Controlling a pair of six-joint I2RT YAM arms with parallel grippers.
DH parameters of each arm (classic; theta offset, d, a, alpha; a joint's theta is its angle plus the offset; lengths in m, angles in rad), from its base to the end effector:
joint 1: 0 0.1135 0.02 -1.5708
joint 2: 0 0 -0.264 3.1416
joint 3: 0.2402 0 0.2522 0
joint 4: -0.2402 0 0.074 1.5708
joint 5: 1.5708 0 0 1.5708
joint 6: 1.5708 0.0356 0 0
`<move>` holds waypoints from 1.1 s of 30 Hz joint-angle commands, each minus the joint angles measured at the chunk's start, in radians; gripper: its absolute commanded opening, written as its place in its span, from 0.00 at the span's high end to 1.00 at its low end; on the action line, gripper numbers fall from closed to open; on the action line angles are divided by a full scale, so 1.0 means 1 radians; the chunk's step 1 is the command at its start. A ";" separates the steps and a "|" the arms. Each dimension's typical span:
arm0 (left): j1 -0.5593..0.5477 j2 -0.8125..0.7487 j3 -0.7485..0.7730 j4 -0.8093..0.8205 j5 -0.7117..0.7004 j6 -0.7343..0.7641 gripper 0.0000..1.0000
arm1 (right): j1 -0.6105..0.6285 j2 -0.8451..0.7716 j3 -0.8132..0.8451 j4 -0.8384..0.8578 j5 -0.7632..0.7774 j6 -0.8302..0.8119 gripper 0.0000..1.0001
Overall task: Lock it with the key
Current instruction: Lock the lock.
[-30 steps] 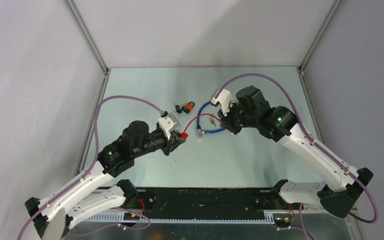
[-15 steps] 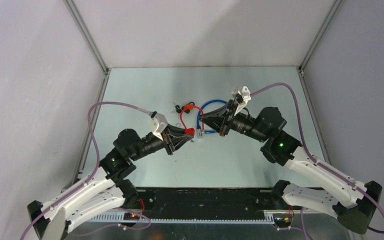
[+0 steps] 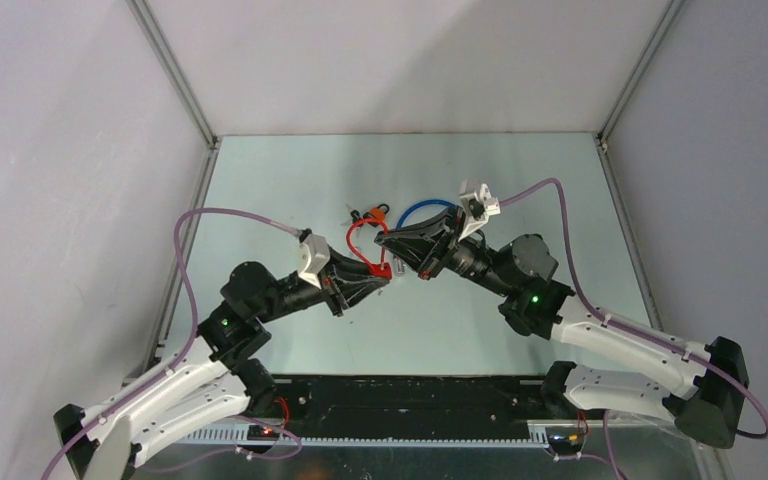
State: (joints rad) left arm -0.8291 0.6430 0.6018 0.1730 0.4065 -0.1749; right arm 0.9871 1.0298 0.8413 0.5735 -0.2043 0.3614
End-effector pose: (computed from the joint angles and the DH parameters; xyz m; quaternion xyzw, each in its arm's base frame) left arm 0.0989 -0.1287 0.3357 0.3512 0.5624 -0.4711 0.5818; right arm 0.1245 0.2016 0.3937 -0.2515 0.5028 0.5596 0.6089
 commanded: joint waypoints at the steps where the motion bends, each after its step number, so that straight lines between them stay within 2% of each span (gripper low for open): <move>1: -0.003 -0.011 0.001 0.036 0.033 0.018 1.00 | 0.022 0.004 0.006 0.094 0.025 -0.036 1.00; 15: -0.002 -0.052 0.007 0.036 0.026 0.007 1.00 | 0.025 -0.005 -0.006 -0.014 0.029 -0.120 1.00; 25: -0.003 -0.040 0.023 0.031 -0.176 -0.061 1.00 | 0.037 0.007 -0.003 -0.103 -0.159 -0.255 1.00; 28: -0.004 -0.043 0.030 0.029 -0.213 -0.075 1.00 | 0.052 0.008 0.015 -0.205 -0.201 -0.304 1.00; 33: -0.002 -0.043 0.047 0.029 -0.197 -0.069 1.00 | 0.085 0.035 0.051 -0.342 -0.199 -0.358 1.00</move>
State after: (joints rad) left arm -0.8356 0.6086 0.6014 0.0780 0.2737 -0.2356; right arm 1.0275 1.0317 0.8585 0.4374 -0.2981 0.0490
